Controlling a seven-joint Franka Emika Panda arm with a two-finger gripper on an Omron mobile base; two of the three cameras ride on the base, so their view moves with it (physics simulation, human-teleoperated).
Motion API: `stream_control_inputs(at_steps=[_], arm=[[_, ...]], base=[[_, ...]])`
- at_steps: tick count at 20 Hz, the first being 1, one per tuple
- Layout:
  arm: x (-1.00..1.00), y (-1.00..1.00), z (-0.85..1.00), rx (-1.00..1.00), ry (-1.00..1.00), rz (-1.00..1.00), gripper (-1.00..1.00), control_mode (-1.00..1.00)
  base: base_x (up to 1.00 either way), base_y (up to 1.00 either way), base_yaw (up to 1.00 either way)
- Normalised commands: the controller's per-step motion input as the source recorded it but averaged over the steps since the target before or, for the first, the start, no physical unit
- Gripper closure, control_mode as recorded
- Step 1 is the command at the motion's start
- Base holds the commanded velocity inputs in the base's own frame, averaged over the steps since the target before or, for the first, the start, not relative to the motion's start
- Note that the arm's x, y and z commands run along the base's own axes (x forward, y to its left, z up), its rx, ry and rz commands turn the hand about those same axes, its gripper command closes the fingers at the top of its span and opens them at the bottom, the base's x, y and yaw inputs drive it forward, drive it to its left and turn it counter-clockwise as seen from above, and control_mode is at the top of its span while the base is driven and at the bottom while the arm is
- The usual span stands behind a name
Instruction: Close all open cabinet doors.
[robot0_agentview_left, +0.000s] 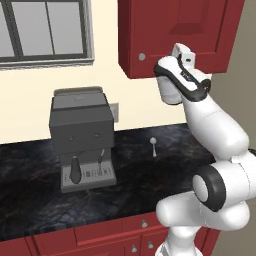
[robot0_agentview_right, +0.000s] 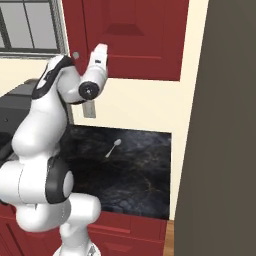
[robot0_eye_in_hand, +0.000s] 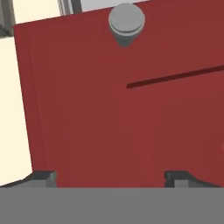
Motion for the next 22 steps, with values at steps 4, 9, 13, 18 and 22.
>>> stream_control_inputs(at_steps=[4, 9, 13, 18, 22], arm=[[-0.72, -0.24, 0.22, 0.00, 0.08, -0.06, -1.00, -1.00], [-0.97, -0.18, 0.31, 0.00, 0.08, 0.00, -1.00, -1.00], [-0.92, -0.02, 0.60, -0.03, 0.22, 0.00, -1.00, -1.00], [-0.73, 0.00, 0.80, -0.13, 0.38, 0.00, -1.00, -1.00], [-0.62, 0.00, 0.72, -0.19, 0.45, 0.01, -1.00, -1.00]], base=[[0.00, 0.00, 0.00], [0.00, 0.00, 0.00], [0.00, 0.00, 0.00], [0.00, 0.00, 0.00], [0.00, 0.00, 0.00]])
